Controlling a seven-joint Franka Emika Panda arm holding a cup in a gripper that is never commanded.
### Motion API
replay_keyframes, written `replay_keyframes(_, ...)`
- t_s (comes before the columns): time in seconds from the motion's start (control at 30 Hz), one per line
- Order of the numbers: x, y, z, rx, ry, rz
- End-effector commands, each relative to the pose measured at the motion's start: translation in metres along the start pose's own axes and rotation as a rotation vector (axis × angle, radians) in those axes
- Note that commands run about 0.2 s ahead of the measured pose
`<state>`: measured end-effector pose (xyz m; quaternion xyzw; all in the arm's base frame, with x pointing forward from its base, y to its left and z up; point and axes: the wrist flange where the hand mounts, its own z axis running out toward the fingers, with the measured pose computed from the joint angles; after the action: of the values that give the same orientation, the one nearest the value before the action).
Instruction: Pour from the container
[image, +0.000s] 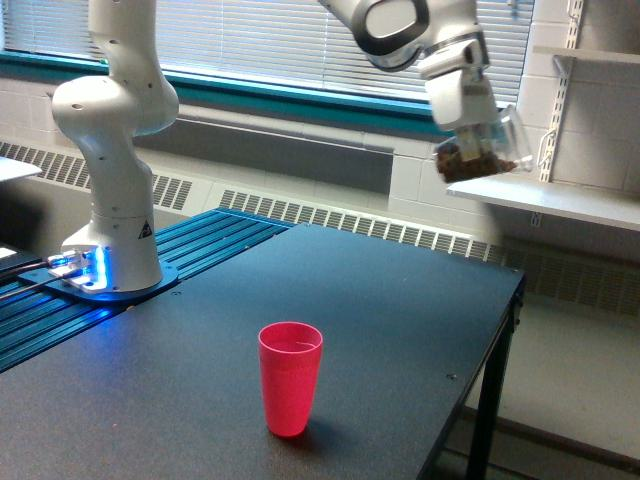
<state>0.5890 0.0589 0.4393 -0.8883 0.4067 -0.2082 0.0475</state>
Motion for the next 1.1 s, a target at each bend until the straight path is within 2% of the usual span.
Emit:
replay_keyframes(0.03,0.000,0.024,-0.002,-0.031,0.010,0.113)
replay_keyframes(0.47,-0.008,0.080,0.017,-0.117,0.005,0.237)
replay_keyframes(0.8,0.001,0.125,0.028,-0.157,-0.006,0.405)
replay_keyframes(1.1,0.012,0.159,0.032,-0.187,-0.011,0.482)
